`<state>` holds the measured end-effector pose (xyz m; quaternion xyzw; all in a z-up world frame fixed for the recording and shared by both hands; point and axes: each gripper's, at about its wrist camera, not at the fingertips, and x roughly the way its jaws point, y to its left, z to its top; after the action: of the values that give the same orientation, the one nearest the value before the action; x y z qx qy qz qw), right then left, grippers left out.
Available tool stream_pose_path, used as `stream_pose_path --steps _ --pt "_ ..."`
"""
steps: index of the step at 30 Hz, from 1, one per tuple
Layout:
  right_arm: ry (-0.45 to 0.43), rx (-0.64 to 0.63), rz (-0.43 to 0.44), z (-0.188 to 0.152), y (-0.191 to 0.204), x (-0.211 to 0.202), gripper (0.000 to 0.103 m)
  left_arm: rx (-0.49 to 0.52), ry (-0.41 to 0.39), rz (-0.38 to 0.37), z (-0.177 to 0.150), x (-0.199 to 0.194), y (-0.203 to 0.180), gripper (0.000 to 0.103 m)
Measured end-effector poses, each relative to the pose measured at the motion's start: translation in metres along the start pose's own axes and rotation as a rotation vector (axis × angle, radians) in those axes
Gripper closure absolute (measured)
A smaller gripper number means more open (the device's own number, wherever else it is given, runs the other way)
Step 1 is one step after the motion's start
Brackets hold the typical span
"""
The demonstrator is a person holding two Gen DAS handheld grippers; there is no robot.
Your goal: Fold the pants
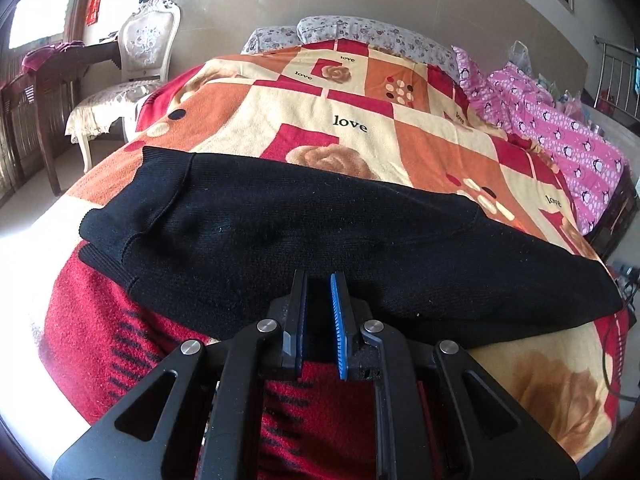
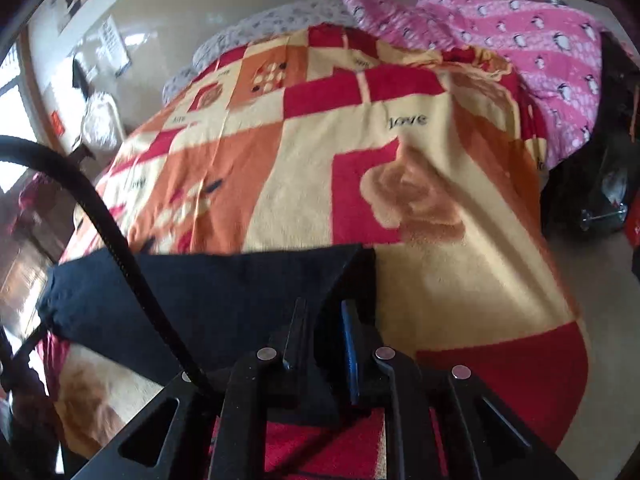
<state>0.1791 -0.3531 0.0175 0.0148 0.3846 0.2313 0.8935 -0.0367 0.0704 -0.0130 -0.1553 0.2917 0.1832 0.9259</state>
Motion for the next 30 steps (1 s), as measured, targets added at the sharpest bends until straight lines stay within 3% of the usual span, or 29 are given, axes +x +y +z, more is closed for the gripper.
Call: stream_pose_path --steps 5,6,7,9,13,17,18,20,23,26,28,30 --pt "-0.244 -0.111 -0.008 0.016 0.038 -0.046 0.087 -0.010 -0.011 0.008 -0.002 0.000 0.000 0.092" --pt "-0.268 -0.130 -0.001 0.023 0.044 -0.045 0.079 -0.018 -0.013 0.005 -0.002 0.000 0.001 0.092" --pt "-0.263 -0.148 0.026 0.021 0.045 -0.047 0.075 -0.028 -0.015 0.001 -0.003 0.000 0.002 0.092" --pt "-0.207 -0.179 0.113 0.027 0.054 -0.030 0.075 -0.040 -0.016 -0.009 -0.002 -0.001 0.004 0.092" --pt "-0.077 -0.203 0.193 0.026 0.077 0.024 0.075 -0.063 -0.021 -0.032 -0.003 -0.001 0.007 0.092" --pt "0.069 -0.179 0.135 0.020 0.072 0.079 0.075 -0.064 -0.009 -0.038 0.000 -0.002 0.007 0.092" --pt "0.038 -0.166 0.151 0.021 0.066 0.074 0.075 -0.061 -0.005 -0.038 0.000 -0.002 0.007 0.092" --pt "0.036 -0.149 0.051 0.026 0.053 0.071 0.076 -0.053 0.010 -0.022 0.005 -0.002 0.004 0.092" --pt "0.014 -0.069 0.024 0.027 0.030 0.053 0.075 -0.015 -0.036 -0.059 0.015 -0.017 -0.014 0.092" --pt "-0.070 -0.059 0.077 0.018 0.017 0.012 0.074 0.104 -0.070 -0.155 0.020 -0.030 -0.052 0.092" --pt "-0.089 -0.087 0.161 0.000 0.018 -0.008 0.074 0.160 -0.019 -0.241 0.019 -0.022 -0.078 0.092" --pt "-0.055 -0.155 0.173 -0.019 0.023 -0.010 0.073 0.201 0.040 -0.282 0.013 -0.007 -0.098 0.092"
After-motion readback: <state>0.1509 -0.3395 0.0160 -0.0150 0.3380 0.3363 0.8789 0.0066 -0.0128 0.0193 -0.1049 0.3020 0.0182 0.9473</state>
